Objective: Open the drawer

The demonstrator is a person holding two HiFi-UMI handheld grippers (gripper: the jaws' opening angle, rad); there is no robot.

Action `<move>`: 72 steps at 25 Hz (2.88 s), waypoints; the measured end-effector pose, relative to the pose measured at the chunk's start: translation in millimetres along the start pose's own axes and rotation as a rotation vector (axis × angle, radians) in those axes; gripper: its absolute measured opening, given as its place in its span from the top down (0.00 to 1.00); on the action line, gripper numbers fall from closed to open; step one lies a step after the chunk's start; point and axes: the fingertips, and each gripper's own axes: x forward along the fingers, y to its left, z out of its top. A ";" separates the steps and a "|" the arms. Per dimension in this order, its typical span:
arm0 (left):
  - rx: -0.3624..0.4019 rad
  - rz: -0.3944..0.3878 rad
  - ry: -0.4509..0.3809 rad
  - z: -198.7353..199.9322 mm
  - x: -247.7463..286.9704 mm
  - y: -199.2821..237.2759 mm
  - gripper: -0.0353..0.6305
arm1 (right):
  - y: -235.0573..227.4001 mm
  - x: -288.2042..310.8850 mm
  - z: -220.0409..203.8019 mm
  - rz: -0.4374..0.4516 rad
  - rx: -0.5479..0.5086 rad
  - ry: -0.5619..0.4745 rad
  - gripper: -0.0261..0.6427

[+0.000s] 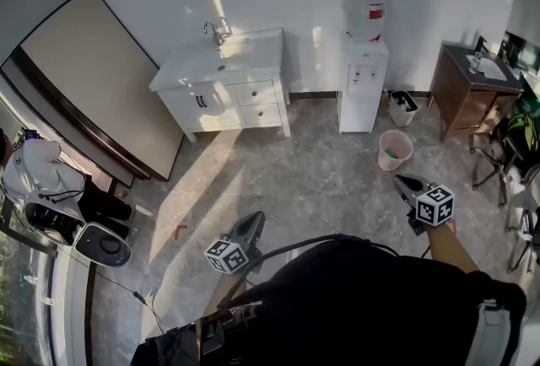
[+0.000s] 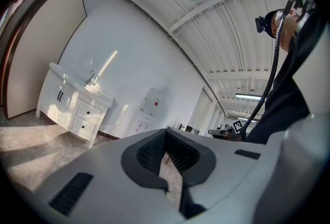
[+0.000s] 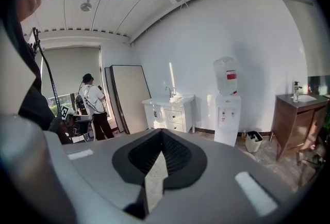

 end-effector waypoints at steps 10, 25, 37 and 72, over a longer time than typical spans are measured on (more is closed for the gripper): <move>0.021 0.122 -0.039 21.8 60.2 29.8 0.95 | -71.3 79.3 35.4 0.112 -0.029 0.006 0.96; 0.038 0.163 -0.087 48.5 276.5 14.3 0.95 | -270.7 137.1 105.9 0.188 -0.060 -0.012 0.96; 0.010 0.102 -0.055 59.0 352.4 60.9 0.95 | -330.2 172.5 105.9 0.107 -0.006 0.010 0.96; -0.019 0.157 -0.051 189.1 367.6 371.7 0.95 | -249.7 520.6 217.9 0.221 -0.077 0.067 0.96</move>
